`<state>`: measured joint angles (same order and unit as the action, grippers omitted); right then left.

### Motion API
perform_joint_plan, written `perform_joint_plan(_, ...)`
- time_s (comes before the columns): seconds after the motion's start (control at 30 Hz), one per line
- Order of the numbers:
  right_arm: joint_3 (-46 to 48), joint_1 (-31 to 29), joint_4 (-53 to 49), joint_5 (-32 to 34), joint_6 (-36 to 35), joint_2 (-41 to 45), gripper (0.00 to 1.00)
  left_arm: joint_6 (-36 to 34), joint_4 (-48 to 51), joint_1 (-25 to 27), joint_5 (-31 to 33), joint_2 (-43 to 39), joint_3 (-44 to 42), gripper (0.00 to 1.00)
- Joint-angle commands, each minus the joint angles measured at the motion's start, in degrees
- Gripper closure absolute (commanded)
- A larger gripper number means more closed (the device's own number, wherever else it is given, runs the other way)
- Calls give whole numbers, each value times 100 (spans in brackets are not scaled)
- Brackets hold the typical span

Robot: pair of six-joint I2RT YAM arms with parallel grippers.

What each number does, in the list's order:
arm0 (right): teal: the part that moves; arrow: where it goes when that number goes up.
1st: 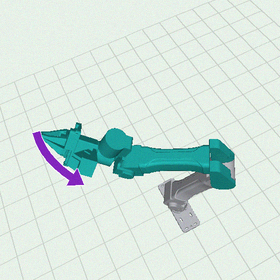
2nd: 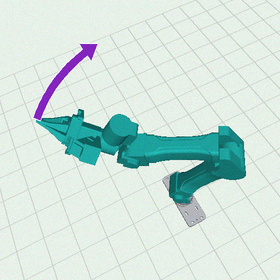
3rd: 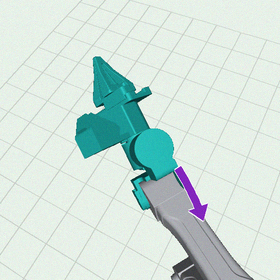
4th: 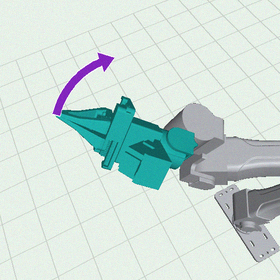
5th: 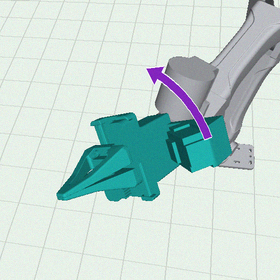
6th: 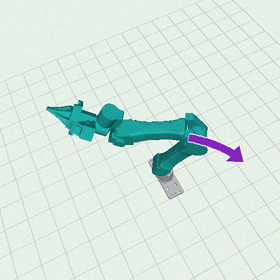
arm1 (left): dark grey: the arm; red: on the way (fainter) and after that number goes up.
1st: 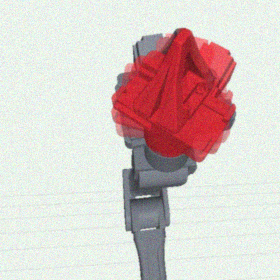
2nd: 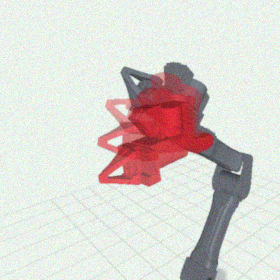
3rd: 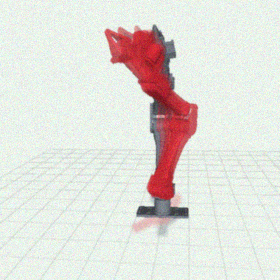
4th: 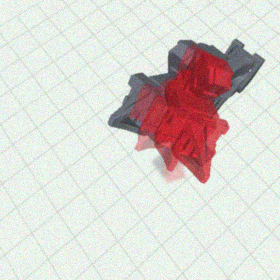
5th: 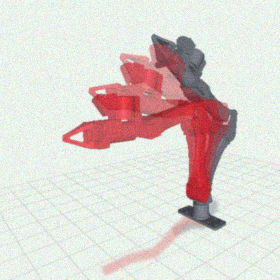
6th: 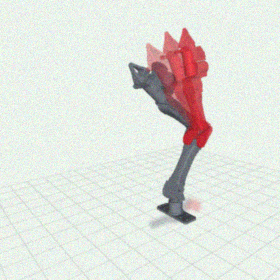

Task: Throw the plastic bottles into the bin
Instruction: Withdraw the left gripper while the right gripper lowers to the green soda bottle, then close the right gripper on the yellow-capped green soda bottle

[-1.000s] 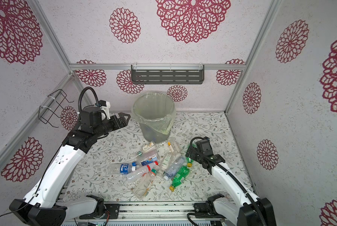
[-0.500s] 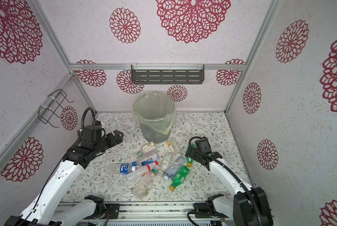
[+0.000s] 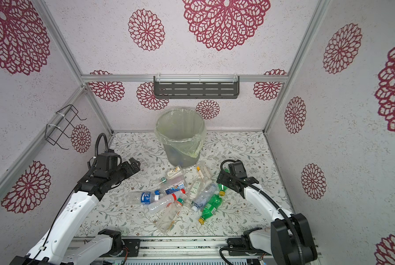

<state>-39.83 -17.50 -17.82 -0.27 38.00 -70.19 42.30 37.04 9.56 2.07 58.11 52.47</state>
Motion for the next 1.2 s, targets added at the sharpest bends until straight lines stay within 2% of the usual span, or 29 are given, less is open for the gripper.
perform_joint_plan(0.0, -151, 27, 69, -23, -160, -85, 9, 50, -82, -74, 21, -62, -128, 3)
perform_joint_plan(0.4, -300, 40, 176, -44, -290, -598, 19, 102, -117, -207, -1, -166, -448, 3)
perform_joint_plan(0.83, -634, 63, 259, -29, -419, -1235, 22, 137, -127, -330, -40, -261, -616, 3)
perform_joint_plan(1.17, -778, 89, 303, -121, -452, -1712, 31, 164, -135, -402, -49, -282, -685, 3)
